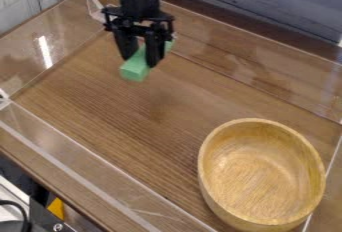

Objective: Put the green block in the brown bowl

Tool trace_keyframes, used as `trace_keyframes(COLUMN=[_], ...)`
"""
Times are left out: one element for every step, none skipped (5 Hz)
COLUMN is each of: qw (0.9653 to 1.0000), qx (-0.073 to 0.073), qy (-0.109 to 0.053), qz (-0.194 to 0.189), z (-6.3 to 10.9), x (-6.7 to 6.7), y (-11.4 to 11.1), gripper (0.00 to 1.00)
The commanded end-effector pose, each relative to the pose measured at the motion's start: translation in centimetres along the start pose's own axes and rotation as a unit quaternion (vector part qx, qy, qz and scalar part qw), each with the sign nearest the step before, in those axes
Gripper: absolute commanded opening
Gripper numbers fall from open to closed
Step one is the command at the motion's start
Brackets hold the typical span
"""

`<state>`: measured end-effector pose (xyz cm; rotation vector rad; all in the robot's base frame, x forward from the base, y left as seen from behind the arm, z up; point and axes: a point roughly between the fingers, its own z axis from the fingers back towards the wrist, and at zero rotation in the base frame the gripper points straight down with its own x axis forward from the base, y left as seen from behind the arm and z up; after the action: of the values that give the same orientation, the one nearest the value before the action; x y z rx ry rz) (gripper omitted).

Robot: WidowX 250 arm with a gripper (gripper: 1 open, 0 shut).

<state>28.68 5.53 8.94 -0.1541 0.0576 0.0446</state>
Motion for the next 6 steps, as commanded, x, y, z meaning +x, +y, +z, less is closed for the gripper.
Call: trace_keyframes(qw=[0.9995, 0.999, 0.9985, 0.9976, 0.9955, 0.9909], qx=[0.001, -0.003, -0.006, -0.007, -0.007, -0.007], qy=[-0.016, -0.005, 0.0, 0.007, 0.017, 0.029], qz=[-0.025, -0.044, -0.054, -0.069, -0.093, -0.131], z=[1.2, 1.1, 1.2, 0.9, 0.1, -1.6], x=[-1.3, -3.0, -4.0, -5.1, -7.0, -9.2], y=[-3.5, -5.8, -7.0, -8.4, -11.7, -16.4], gripper=[0.0, 0.0, 0.0, 0.0, 0.0, 0.0])
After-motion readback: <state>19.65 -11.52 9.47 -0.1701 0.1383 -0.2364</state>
